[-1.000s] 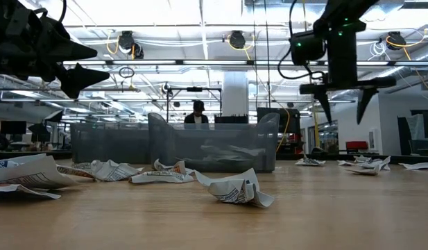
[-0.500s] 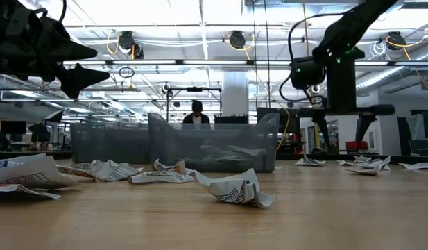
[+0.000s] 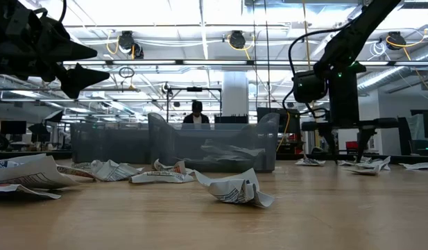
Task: Pick & Place First Aid Supplies
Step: Put the green bandage pack into the right black bin
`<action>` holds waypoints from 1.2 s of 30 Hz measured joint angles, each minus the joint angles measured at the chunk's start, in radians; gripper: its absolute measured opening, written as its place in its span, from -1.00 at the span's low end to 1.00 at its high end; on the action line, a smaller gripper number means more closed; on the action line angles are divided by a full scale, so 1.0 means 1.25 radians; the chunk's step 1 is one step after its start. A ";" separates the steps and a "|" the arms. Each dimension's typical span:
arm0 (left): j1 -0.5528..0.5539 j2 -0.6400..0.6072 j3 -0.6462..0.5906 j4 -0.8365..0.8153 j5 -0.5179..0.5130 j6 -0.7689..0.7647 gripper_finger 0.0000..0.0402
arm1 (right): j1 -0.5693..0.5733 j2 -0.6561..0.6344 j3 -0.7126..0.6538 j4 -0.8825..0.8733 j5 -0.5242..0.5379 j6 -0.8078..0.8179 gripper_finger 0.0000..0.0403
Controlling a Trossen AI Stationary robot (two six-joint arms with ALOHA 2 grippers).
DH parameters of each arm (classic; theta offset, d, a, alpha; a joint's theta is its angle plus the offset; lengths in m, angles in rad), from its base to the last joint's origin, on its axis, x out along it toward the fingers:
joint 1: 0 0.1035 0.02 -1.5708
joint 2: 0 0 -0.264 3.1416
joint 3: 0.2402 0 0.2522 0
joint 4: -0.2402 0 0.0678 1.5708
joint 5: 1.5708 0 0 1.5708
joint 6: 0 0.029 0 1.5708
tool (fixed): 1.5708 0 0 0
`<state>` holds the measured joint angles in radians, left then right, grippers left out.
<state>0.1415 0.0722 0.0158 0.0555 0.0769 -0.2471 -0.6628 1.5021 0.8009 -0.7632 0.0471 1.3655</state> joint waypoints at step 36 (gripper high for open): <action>0.000 0.000 0.000 0.000 0.000 0.000 0.55 | -0.069 -0.070 0.297 -0.297 0.009 -0.201 -0.99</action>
<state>0.1413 0.0723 0.0158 0.0555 0.0769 -0.2470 -0.7487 1.4151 1.1728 -1.1346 0.0581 1.1140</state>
